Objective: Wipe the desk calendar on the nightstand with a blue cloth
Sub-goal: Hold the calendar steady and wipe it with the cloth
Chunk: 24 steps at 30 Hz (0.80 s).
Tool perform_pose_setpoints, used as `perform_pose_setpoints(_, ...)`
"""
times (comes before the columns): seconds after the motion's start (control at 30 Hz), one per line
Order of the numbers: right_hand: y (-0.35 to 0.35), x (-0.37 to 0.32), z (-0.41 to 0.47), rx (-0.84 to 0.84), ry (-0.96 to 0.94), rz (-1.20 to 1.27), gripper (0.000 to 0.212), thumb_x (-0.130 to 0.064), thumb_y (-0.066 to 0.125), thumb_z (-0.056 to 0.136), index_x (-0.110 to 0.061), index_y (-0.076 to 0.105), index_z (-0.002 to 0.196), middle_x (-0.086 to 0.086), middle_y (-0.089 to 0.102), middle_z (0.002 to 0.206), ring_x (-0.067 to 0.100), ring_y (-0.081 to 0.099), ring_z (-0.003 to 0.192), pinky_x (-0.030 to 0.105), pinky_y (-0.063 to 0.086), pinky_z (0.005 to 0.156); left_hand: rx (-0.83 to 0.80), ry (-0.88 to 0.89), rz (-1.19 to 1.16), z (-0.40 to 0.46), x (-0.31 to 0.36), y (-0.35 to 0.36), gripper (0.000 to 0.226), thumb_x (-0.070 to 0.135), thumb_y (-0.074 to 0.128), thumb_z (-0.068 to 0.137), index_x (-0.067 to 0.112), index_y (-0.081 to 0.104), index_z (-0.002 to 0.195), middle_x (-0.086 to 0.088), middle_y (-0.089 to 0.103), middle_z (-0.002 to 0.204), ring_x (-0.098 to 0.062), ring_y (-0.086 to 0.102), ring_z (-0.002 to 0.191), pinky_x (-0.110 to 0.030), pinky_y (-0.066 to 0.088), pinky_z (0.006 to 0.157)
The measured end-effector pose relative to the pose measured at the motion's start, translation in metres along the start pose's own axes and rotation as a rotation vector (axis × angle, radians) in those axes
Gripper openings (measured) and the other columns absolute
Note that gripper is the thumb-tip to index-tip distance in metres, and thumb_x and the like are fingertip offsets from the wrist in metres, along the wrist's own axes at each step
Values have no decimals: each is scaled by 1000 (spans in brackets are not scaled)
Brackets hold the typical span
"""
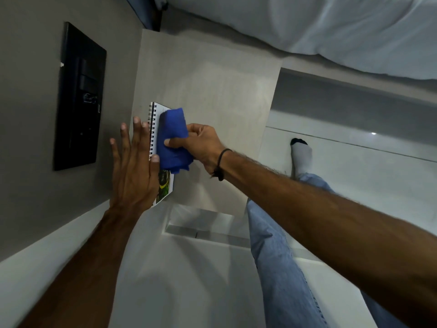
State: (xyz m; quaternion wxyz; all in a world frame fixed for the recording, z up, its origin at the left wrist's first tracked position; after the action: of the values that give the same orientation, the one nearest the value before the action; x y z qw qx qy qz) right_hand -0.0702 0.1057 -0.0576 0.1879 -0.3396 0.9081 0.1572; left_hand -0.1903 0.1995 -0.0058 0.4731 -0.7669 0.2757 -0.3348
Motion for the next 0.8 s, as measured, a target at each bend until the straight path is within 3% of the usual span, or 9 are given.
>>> perform_pose_setpoints(0.07,-3,2,0,-7,-13,-50,50,-11,88,73,-1,65,117,18,74,122,35,72,111,49,60,95,-7,3,25,-1,0,1,71,48,11,105,9,3,164,-10,0,174,-35,-2,162,-54,-5,129)
perform_pose_setpoints(0.23,-5,-3,7,68,-14,163,38,-12,87,73,-10,62,102,19,74,121,37,74,108,51,61,94,-5,7,64,-1,-1,1,75,55,5,103,11,1,164,-10,-1,174,-34,-1,162,-52,-5,129)
perform_pose_setpoints(0.43,0,8,1,-23,6,-54,53,-10,90,70,-2,66,116,17,75,120,33,73,110,47,61,94,34,28,66,-2,0,-2,71,45,12,103,9,7,164,-13,5,174,-37,2,161,-55,-1,129)
perform_pose_setpoints(0.6,-6,-8,13,86,24,215,48,-14,88,73,-6,63,113,19,73,122,35,74,108,50,62,93,36,28,50,-2,-2,0,72,36,25,100,11,4,164,-10,2,174,-35,0,162,-54,-3,130)
perform_pose_setpoints(0.8,2,2,7,5,15,-78,46,-17,87,74,-5,67,114,16,75,120,33,73,108,46,62,93,34,24,89,-2,-4,1,74,45,18,100,12,4,165,-11,3,174,-35,0,162,-51,-6,129)
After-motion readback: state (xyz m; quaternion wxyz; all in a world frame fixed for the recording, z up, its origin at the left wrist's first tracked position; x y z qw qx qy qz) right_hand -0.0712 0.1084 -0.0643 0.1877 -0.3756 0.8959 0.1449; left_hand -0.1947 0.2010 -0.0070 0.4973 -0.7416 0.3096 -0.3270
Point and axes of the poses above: each hand's wrist, its own z-axis towards the middle knuckle, its own y-axis out of the palm, x = y × z, the point moved 8 cm from there along z, towards the middle knuckle
